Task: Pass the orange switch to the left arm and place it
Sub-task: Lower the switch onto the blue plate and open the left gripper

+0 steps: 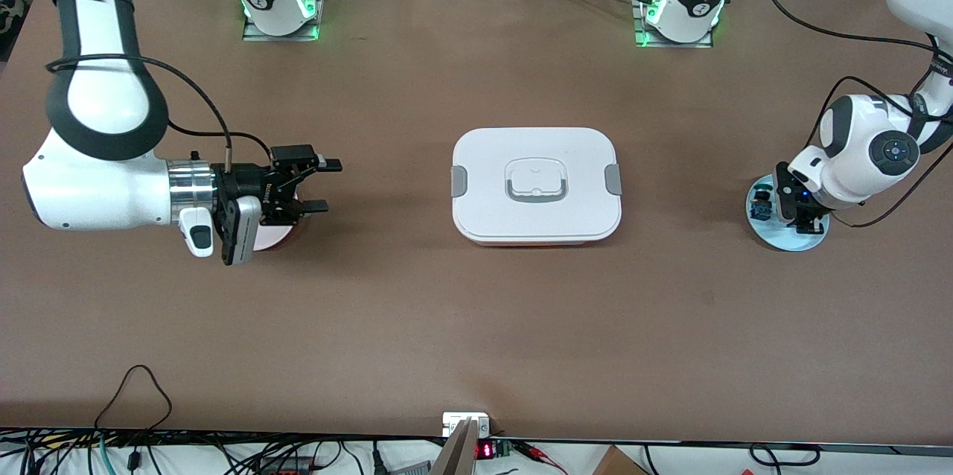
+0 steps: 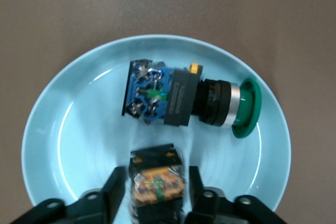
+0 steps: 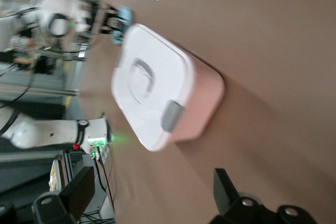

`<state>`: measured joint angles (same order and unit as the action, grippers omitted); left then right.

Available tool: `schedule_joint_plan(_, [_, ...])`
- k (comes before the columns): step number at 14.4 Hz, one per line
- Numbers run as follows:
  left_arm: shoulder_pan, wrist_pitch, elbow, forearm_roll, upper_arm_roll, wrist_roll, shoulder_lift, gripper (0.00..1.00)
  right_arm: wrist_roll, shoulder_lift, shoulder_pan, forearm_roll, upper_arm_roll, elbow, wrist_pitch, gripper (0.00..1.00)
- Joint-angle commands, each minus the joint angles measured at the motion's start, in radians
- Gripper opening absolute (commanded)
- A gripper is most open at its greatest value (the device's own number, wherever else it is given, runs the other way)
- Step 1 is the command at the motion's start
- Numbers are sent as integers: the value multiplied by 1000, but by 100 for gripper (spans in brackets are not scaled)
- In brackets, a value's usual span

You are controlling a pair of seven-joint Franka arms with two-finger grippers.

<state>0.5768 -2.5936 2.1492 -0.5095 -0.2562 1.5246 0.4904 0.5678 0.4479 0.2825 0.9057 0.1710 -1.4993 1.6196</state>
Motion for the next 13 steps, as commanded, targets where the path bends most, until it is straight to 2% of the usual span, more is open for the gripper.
schedule_joint_plan(1, [23, 4, -12, -23, -25, 60, -22, 100, -265, -18, 12, -185, -1, 5, 11, 100])
schedule_joint_plan(2, [22, 44, -17, -21, -43, 59, -61, 100, -297, -21, 12, -265, -1, 5, 8, 100])
schedule_joint_plan(4, [21, 223, -69, 9, -96, 52, -133, 100, -402, -32, 12, -396, -1, 4, -13, 100])
schedule_joint_plan(7, [11, 596, -275, 156, -149, 25, -141, 100, -471, -50, 7, -606, -1, 5, -95, 100])
schedule_joint_plan(9, [-6, 842, -412, 178, -184, -65, -139, 100, -473, -78, 1, -756, -1, 8, -121, 100])
schedule_joint_plan(11, [-8, 1022, -510, 180, -224, -177, -141, 100, -474, -107, -8, -849, 1, 10, -119, 100])
schedule_joint_plan(13, [-8, 1133, -596, 180, -280, -294, -141, 100, -448, -149, -49, -881, -1, 16, -84, 100])
